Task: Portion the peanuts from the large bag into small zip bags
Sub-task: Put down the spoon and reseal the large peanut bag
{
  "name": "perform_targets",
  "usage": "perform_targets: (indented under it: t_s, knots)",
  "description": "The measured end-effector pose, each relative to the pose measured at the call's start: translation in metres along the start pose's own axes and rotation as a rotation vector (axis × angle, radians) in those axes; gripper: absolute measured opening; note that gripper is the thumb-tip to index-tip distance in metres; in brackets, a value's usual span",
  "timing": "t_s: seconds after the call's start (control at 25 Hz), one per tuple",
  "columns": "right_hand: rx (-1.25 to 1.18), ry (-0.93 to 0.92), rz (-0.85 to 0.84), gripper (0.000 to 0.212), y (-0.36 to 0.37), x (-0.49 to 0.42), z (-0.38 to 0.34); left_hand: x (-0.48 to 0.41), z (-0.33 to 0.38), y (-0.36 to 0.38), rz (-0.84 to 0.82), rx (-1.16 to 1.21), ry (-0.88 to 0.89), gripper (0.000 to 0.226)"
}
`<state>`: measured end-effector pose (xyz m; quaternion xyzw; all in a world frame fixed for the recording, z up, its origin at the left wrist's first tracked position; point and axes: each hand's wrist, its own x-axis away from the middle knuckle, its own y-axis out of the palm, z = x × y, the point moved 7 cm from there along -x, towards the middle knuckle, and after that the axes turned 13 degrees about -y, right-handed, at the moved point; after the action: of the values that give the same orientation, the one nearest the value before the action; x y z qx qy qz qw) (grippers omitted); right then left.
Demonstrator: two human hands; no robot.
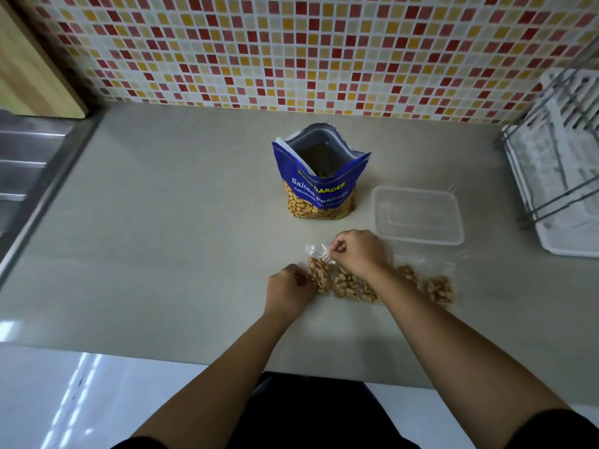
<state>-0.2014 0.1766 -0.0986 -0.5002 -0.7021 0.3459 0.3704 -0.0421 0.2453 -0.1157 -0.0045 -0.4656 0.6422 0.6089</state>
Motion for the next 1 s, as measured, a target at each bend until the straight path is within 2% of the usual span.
perform_targets:
  t_s: [0.2, 0.32, 0.4, 0.52, 0.64, 0.72, 0.8, 0.92, 1.0]
  knots:
    - [-0.04, -0.013, -0.003, 0.011, 0.005, 0.001, 0.005, -0.001, 0.0, 0.0, 0.06, -0.085, 0.062, 0.026]
    - [0.034, -0.08, 0.024, 0.026, -0.004, 0.002, -0.003, 0.001, 0.01, -0.01, 0.098, -0.209, 0.116, 0.034]
    - [0.083, -0.214, 0.148, 0.028, -0.028, 0.006, -0.024, 0.006, 0.033, -0.039, 0.216, -0.112, 0.195, 0.03]
    - [0.036, -0.453, 0.466, 0.028, -0.085, 0.017, -0.067, 0.014, 0.082, -0.11, 0.431, 0.188, 0.27, 0.017]
    - [0.022, -0.512, 0.691, 0.028, -0.135, 0.011, -0.084, 0.005, 0.13, -0.15, 0.459, 0.262, 0.263, 0.026]
    - [0.024, -0.472, 0.758, 0.022, -0.155, 0.0, -0.086, -0.005, 0.156, -0.161, 0.436, 0.179, 0.272, 0.036]
    - [0.032, -0.391, 0.742, 0.022, -0.162, -0.015, -0.079, -0.017, 0.17, -0.16, 0.39, 0.0, 0.259, 0.041]
    - [0.011, -0.266, 0.504, 0.031, -0.146, -0.039, -0.067, -0.022, 0.178, -0.157, 0.353, -0.155, 0.271, 0.028]
    - [-0.047, -0.255, 0.437, 0.029, -0.137, -0.043, -0.066, -0.015, 0.183, -0.155, 0.369, -0.212, 0.359, 0.021]
